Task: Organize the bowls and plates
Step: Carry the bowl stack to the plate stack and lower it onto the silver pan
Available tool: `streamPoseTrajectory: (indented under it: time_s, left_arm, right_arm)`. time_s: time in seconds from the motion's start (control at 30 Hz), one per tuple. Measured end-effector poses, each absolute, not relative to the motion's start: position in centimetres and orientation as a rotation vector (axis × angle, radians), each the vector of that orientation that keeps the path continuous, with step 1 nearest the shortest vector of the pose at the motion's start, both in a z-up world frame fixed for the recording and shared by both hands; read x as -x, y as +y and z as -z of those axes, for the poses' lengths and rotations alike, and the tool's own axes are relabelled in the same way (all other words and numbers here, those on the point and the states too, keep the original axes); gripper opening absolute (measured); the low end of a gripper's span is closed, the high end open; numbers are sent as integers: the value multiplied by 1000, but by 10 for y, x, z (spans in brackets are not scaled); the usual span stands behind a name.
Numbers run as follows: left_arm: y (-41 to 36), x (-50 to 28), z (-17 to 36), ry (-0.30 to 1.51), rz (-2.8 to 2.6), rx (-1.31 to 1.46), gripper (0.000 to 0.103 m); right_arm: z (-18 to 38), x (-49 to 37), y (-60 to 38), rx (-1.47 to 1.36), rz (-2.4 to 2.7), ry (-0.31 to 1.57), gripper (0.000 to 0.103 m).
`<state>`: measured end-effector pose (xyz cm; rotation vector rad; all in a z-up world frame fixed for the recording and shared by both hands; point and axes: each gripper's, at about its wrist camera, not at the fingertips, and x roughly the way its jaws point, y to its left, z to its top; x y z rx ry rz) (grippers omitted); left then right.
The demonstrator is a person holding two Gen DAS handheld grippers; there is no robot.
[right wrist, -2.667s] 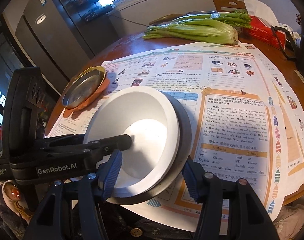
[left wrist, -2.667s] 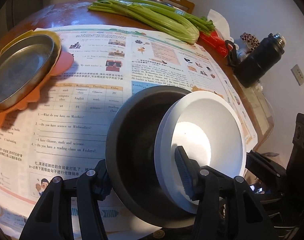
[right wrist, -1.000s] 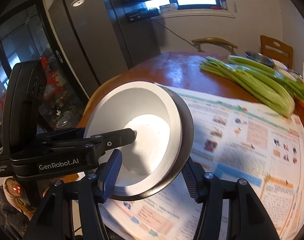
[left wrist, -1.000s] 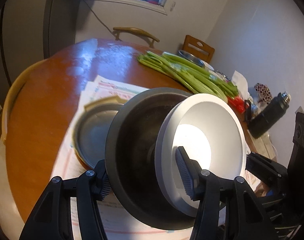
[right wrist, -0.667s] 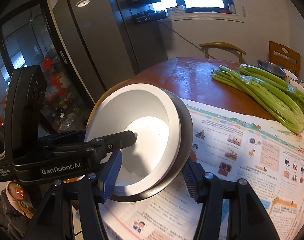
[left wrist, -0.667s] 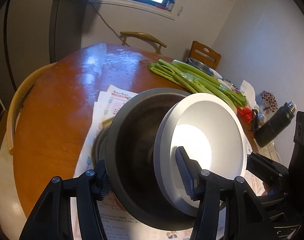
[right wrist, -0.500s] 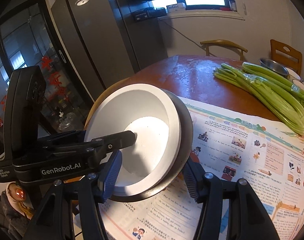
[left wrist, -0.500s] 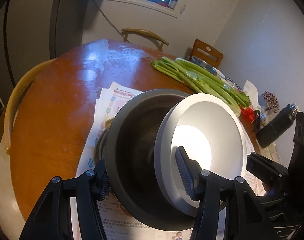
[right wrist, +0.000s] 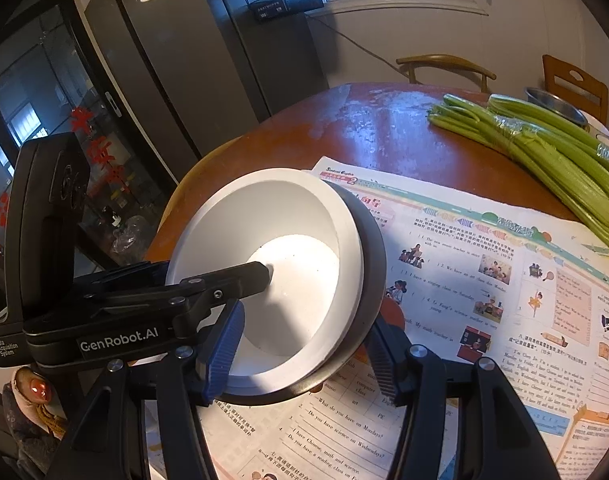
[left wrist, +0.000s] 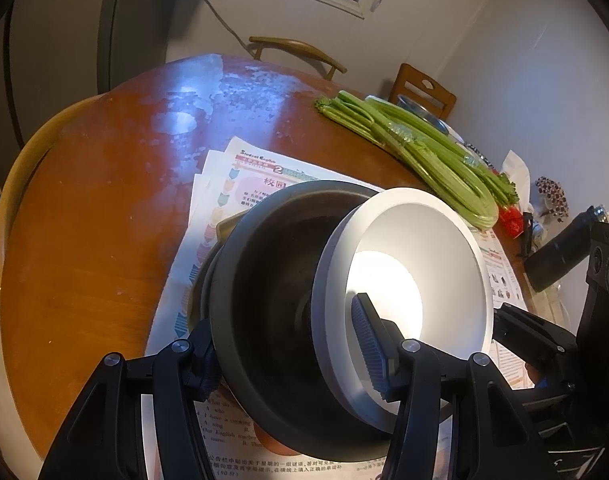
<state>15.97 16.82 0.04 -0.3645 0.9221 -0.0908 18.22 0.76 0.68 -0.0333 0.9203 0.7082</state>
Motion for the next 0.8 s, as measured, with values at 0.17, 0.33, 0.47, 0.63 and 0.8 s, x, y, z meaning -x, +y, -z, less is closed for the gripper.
streamPoseTrajectory:
  time_s: [0.17, 0.33, 0.47, 0.63, 0.8]
  left_arm:
    - [169, -162, 3, 928, 88, 367, 58]
    - [168, -163, 7, 930, 86, 358, 58]
    - [167, -163, 7, 925, 72, 346, 58]
    - [172, -161, 8, 919, 61, 352, 60]
    - [171, -156, 3, 912, 45, 341, 60]
  right_arm:
    - [-2, -185, 8, 27, -707, 930, 59]
    - [1, -187, 9, 27, -707, 937, 59]
    - [3, -187, 9, 27, -705, 940, 59]
    - [5, -188, 8, 35, -681, 939, 59]
    - [-2, -185, 4, 44, -654, 908, 59]
